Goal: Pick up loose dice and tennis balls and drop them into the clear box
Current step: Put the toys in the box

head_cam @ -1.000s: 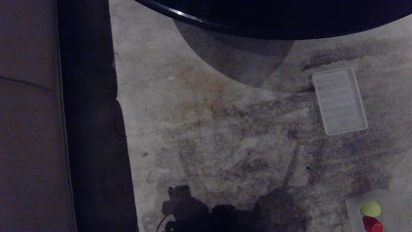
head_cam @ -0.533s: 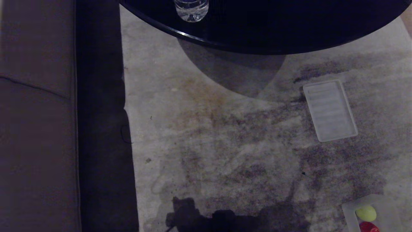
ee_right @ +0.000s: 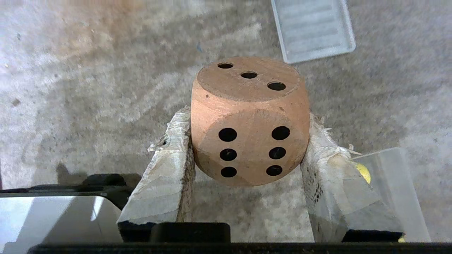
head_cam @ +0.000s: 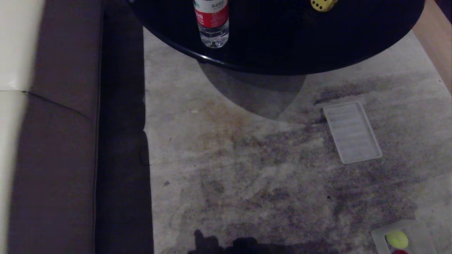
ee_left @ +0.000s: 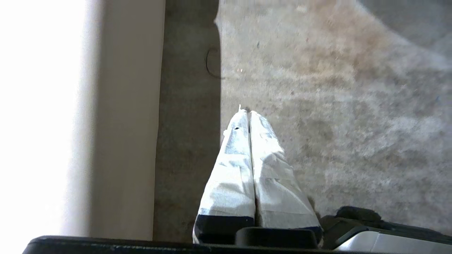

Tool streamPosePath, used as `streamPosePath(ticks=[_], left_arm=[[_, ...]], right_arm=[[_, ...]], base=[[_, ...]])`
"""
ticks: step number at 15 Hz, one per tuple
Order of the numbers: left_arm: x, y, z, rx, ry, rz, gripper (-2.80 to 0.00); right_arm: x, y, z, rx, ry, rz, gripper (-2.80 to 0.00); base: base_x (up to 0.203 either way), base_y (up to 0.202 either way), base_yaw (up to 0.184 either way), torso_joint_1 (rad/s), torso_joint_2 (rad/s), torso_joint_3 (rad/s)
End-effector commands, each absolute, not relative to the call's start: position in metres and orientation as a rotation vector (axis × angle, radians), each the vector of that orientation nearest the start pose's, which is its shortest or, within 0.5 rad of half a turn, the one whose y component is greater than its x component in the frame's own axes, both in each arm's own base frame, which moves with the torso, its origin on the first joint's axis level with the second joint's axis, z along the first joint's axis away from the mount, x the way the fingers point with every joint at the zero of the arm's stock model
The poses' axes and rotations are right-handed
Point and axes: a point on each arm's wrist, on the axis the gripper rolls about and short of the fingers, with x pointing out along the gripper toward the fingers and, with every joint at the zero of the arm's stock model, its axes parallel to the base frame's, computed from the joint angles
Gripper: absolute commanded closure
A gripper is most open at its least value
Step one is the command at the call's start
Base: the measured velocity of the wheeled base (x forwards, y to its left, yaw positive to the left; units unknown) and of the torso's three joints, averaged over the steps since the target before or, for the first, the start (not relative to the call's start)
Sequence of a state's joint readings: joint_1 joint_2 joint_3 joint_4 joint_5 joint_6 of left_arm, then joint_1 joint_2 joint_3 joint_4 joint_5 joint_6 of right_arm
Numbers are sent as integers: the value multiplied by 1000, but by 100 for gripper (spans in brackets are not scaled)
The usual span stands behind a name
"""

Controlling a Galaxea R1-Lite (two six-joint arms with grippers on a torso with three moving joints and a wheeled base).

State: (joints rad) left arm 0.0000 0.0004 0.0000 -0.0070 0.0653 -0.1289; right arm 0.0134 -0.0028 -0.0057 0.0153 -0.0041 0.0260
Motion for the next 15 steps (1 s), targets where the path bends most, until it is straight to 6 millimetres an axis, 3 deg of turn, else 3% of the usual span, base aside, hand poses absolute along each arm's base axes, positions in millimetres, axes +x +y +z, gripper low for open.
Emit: streamPosePath(ticks=[1,15], left_arm=[[-23,1,76,-130,-9,66,0],[-23,1,76,-130,-9,66,0]], right_arm=[[-23,0,76,24,9,11,0],[-23,0,76,28,9,11,0]], base=[[0,0,0,2,2,202],[0,0,0,2,1,204]])
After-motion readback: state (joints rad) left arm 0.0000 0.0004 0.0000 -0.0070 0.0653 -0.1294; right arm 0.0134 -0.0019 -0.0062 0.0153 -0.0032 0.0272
